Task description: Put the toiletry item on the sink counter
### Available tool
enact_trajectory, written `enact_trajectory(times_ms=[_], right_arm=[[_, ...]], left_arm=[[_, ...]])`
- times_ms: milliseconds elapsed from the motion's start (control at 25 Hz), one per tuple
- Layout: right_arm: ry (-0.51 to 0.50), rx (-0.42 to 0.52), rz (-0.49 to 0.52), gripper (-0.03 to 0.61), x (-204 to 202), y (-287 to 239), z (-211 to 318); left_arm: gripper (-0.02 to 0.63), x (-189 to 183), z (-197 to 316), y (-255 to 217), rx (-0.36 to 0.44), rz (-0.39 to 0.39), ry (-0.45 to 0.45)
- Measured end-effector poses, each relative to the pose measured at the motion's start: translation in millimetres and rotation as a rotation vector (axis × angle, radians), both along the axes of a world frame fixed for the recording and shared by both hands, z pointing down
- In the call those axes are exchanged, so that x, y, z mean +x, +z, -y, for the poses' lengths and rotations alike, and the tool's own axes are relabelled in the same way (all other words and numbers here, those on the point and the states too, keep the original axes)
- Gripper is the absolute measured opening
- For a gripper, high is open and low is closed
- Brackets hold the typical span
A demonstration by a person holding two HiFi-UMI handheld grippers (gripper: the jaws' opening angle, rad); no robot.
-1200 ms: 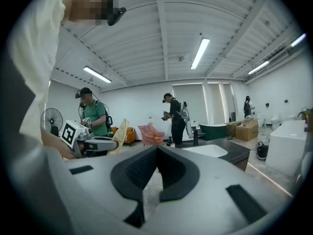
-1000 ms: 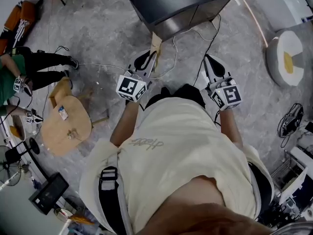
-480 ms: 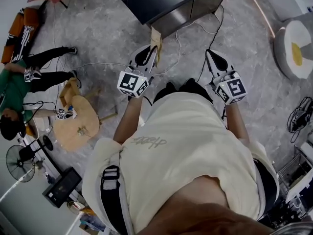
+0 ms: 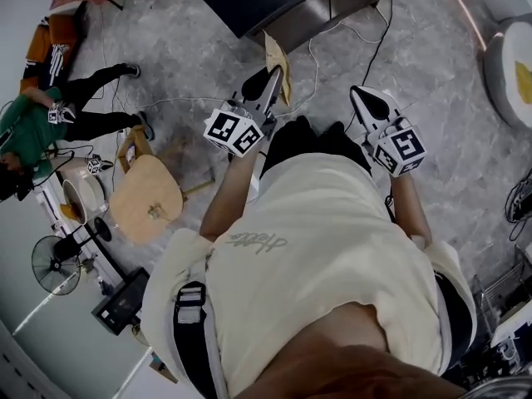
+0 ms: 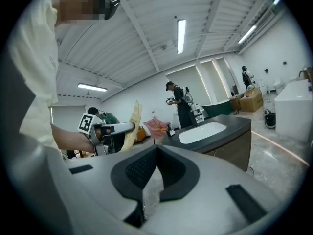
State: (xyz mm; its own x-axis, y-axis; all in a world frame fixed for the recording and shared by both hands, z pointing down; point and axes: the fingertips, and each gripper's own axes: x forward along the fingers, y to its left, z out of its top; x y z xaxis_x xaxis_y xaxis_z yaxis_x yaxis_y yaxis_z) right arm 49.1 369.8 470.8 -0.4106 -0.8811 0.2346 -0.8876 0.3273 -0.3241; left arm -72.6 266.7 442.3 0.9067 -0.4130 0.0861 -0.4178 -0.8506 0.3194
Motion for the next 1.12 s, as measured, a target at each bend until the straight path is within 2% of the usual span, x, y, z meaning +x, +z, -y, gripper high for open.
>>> enact_trajectory(times_ms=[160, 320, 520, 800, 920, 1120], right_arm=[[-0.020, 0.005, -0.026, -0.006, 4, 5, 20], [0.010, -0.016, 0.024, -0.006, 11, 10, 41], [0.021, -0.018, -0.020, -0.006, 12, 4, 85], [0.055, -0.008, -0.084, -0.006, 26, -15, 183], [0.053, 0.006, -0.091, -0.006, 15, -18, 229], [0.027, 0.001, -0.094, -0.006, -12, -13, 292]], left_arm=[[0.037, 9, 19, 9, -0.007, 0.001, -0.001], [0.037, 15, 43, 16, 0.006, -0.011, -0.004], [0.037, 20, 100, 22, -0.031, -0.075, 0.003], [0.037, 42, 209, 17, -0.040, -0.090, 0.021], [0.037, 42, 249, 21, -0.043, -0.085, 0.035], [0.037, 22, 301, 47, -0.093, -0.070, 0.056]])
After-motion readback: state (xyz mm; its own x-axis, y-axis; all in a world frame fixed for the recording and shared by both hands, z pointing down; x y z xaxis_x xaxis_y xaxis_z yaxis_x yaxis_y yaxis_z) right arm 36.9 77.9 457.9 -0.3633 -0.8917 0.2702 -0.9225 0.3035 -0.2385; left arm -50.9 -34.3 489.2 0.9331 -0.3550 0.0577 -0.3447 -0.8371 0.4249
